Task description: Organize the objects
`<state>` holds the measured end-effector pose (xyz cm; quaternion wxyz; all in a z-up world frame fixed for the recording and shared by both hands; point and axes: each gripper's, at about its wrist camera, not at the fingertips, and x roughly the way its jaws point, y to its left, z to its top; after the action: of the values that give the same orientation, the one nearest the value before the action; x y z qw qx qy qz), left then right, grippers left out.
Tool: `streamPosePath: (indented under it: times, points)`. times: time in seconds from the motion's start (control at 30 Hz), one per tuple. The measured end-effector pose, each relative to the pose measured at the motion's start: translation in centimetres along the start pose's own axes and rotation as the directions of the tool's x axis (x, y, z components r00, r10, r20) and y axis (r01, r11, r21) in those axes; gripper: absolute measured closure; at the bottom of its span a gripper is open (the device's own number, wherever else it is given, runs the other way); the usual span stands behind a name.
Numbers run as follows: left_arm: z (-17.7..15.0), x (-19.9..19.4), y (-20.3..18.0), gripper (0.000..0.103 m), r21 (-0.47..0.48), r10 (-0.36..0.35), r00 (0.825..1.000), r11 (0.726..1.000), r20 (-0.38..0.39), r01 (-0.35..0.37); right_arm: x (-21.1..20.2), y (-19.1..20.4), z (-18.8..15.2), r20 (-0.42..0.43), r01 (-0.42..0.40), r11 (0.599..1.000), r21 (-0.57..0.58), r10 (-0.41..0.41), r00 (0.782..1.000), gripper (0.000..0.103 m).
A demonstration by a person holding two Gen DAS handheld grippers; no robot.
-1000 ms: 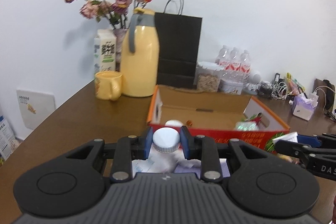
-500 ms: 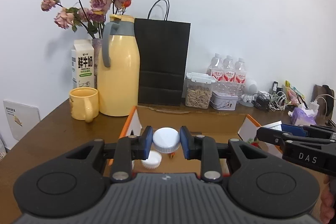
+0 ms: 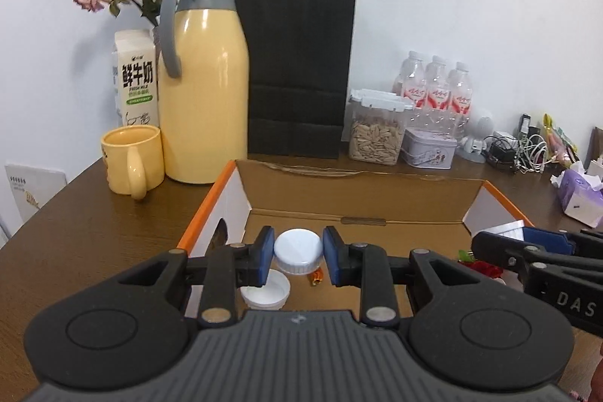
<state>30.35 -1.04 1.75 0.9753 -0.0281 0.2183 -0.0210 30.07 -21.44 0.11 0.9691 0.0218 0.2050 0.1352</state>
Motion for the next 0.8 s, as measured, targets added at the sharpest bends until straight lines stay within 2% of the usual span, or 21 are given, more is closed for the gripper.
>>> streamPosePath:
  times: [0.03, 0.1, 0.13, 0.17, 0.2, 0.23, 0.27, 0.33, 0.4, 0.6, 0.8]
  points:
    - [-0.1, -0.2, -0.2, 0.074, 0.008, 0.003, 1.0, 1.0, 0.008, -0.003, 0.0, 0.0, -0.1, -0.002, -0.001, 1.0, 0.002, 0.001, 1.0, 0.064]
    - [-0.3, -0.6, -0.5, 0.063, 0.023, 0.016, 1.0, 1.0, 0.024, -0.017, -0.1, -0.1, -0.1, -0.003, 0.002, 1.0, 0.005, -0.002, 1.0, 0.064]
    - [-0.5, -0.9, -0.6, 0.049, 0.026, 0.021, 0.999, 0.999, 0.035, -0.022, -0.1, -0.1, -0.1, -0.002, 0.003, 1.0, 0.006, -0.003, 1.0, 0.058]
    - [-0.5, -1.1, -0.6, 0.034, 0.024, 0.024, 0.999, 0.999, 0.048, -0.026, -0.2, -0.1, -0.2, 0.0, 0.006, 1.0, 0.009, -0.006, 1.0, 0.051]
    - [-0.6, -1.5, -0.6, 0.025, 0.021, 0.029, 0.997, 0.999, 0.067, -0.031, -0.3, -0.1, -0.2, 0.006, 0.013, 1.0, 0.011, -0.013, 1.0, 0.036]
    - [-0.6, -1.7, -0.6, 0.008, 0.015, 0.032, 0.996, 0.999, 0.082, -0.034, -0.5, -0.1, -0.2, 0.015, 0.022, 1.0, 0.013, -0.022, 1.0, 0.021]
    - [-0.5, -1.9, -0.5, 0.0, 0.007, 0.039, 0.994, 0.999, 0.098, -0.04, -0.6, -0.1, -0.2, 0.023, 0.029, 0.999, 0.013, -0.03, 0.999, 0.016]
    - [-0.6, -2.4, -0.3, 0.0, -0.013, 0.069, 0.989, 0.998, 0.133, -0.068, -0.7, -0.2, -0.2, 0.032, 0.04, 0.999, 0.018, -0.041, 0.999, 0.007]
    - [-0.4, -2.4, -0.1, 0.0, -0.024, 0.07, 0.988, 0.997, 0.136, -0.067, -0.7, -0.3, -0.3, 0.033, 0.046, 0.999, 0.021, -0.046, 0.998, 0.001]
    - [-0.5, -2.5, -0.2, 0.0, -0.023, 0.077, 0.988, 0.997, 0.134, -0.075, -1.1, -0.1, -0.3, 0.048, 0.055, 0.998, 0.015, -0.056, 0.997, 0.0]
    - [-0.8, -3.1, 0.0, 0.0, -0.026, 0.058, 0.984, 0.998, 0.17, -0.055, -1.6, 0.0, -0.3, 0.074, 0.064, 0.998, 0.011, -0.065, 0.995, 0.0]
